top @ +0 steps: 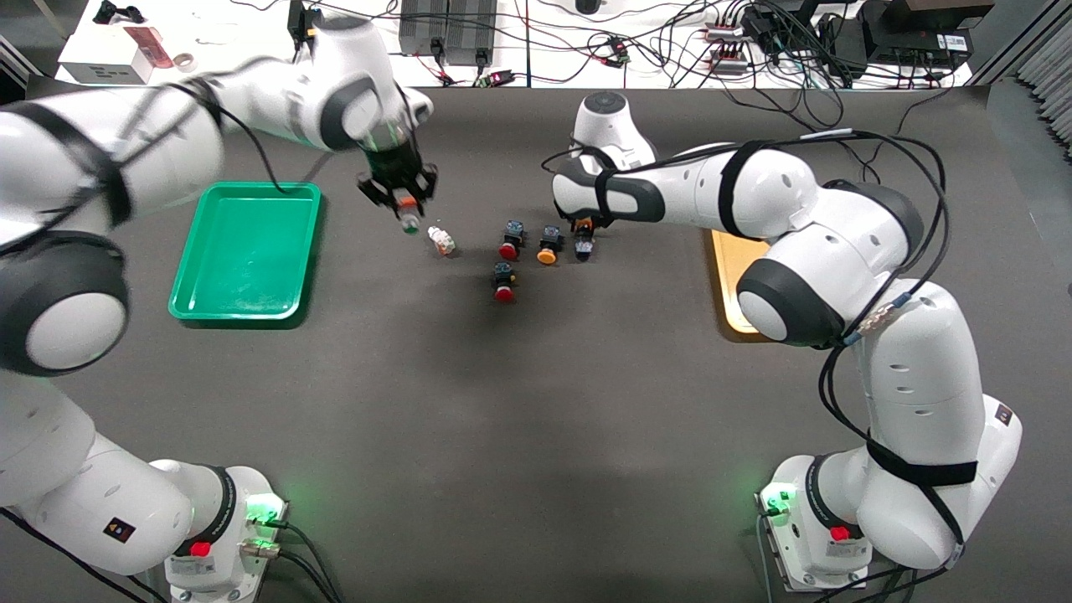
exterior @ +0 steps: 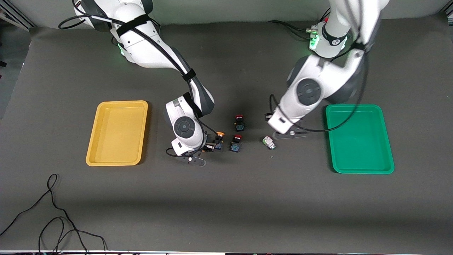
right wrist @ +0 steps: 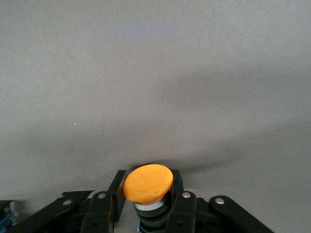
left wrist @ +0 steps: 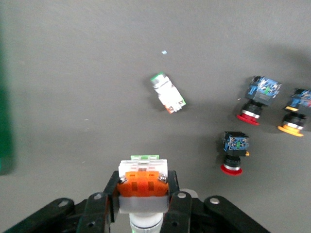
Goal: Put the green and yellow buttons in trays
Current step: 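Carry the white switch to the green tray while the right gripper carries the yellow button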
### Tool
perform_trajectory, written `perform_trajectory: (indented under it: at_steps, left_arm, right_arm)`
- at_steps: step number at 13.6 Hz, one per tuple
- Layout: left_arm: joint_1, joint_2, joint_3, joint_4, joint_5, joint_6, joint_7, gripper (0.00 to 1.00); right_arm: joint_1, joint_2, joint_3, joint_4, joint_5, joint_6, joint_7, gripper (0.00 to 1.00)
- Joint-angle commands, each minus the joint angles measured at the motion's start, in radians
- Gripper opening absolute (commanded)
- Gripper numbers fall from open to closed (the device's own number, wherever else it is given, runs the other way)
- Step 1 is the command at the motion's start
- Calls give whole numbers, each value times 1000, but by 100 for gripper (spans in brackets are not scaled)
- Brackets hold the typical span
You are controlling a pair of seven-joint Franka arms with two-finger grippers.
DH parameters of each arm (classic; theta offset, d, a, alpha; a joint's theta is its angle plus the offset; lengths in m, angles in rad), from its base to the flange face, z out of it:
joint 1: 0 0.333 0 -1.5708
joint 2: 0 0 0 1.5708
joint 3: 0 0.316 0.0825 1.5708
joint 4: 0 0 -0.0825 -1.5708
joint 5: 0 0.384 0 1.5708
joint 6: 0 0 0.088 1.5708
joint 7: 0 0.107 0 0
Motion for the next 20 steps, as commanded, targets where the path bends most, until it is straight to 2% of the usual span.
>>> perform_trajectory:
  at_steps: [1,4,5,7,9,10,13,15,16,17,20]
  left_arm:
    - [87,-96,-1,-6,-18,-101,64,10]
    - [264,-153,2,-14,6,-201,216,10]
    - [322,-159,2,-15,46,-216,277,10]
    - [422,-159,2,-15,97,-215,368,10]
    - [493,-145,2,-23,126,-197,460,10]
    - [503,-134,2,-41,133,-159,474,10]
    - [504,-84,2,-168,186,39,476,10]
    - [504,-18,1,-236,210,185,489,10]
    - [504,19,2,-257,210,249,491,10]
    - [505,54,2,-274,210,307,491,10]
    - [505,143,2,-277,210,381,491,13]
  right_arm:
    - [-51,-115,-10,-19,14,-140,-103,0]
    - [-138,-234,-62,-25,0,-374,-310,0]
    - [-141,-262,-113,-39,-1,-430,-403,0]
    - [-140,-325,-237,-137,-1,-441,-630,0]
    - [-138,-342,-326,-208,-1,-424,-789,0]
    - [-135,-342,-351,-244,-1,-398,-833,0]
    - [-143,-338,-381,-416,11,-163,-947,0]
    - [-143,-306,-381,-472,16,-36,-955,0]
    - [-143,-296,-381,-470,17,-34,-952,55]
    - [-143,-310,-380,-470,17,-44,-944,100]
    - [-132,-389,-381,-431,29,-181,-932,100]
